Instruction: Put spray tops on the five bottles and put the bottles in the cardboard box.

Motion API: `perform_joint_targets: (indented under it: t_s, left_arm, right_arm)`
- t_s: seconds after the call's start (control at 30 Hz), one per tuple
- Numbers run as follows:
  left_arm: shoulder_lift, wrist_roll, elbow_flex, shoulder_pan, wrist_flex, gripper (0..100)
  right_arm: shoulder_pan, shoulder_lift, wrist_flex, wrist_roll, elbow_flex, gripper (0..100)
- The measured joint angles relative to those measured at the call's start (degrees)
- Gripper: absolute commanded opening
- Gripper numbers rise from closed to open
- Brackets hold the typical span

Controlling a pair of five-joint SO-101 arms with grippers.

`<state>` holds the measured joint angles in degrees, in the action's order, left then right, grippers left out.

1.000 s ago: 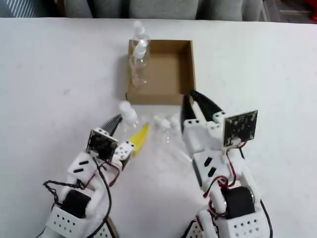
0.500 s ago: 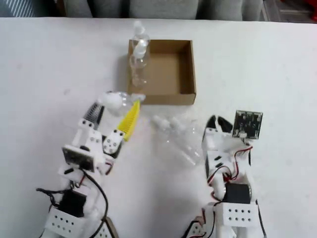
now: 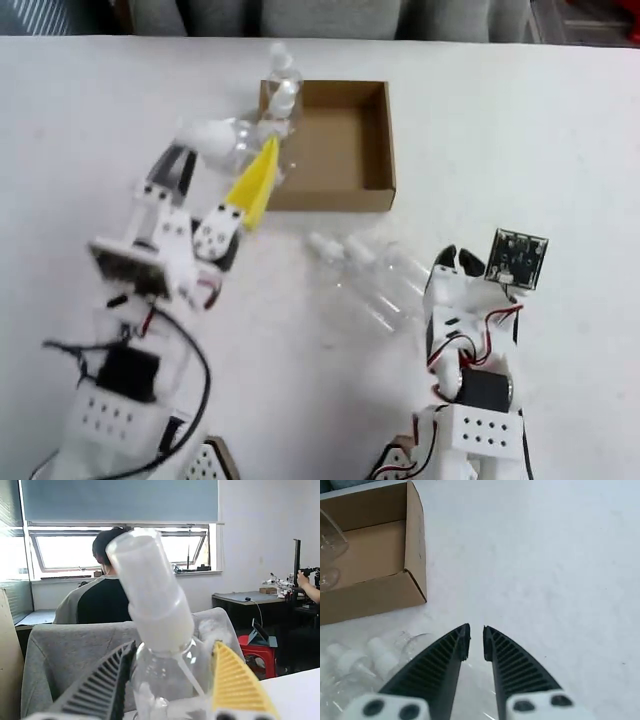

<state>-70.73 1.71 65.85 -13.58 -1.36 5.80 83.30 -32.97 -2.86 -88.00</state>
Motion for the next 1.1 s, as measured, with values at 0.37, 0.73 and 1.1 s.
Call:
perform_joint_targets:
  t_s: [0.37,0.73,1.1]
  left_arm:
    - [24.8,0.0,1.4,0.0,24.5,2]
    - [46.2,0.0,1.6,1.7,41.4,2]
    - [66.4,0.0,-0.1,2.5,54.4,2]
  right_arm:
    - [0.0,0.1,0.0,0.0,-1.3,2.8]
    - [0.0,0.1,0.0,0.0,-1.3,2.8]
    - [0.0,0.1,0.0,0.0,-1.3,2.8]
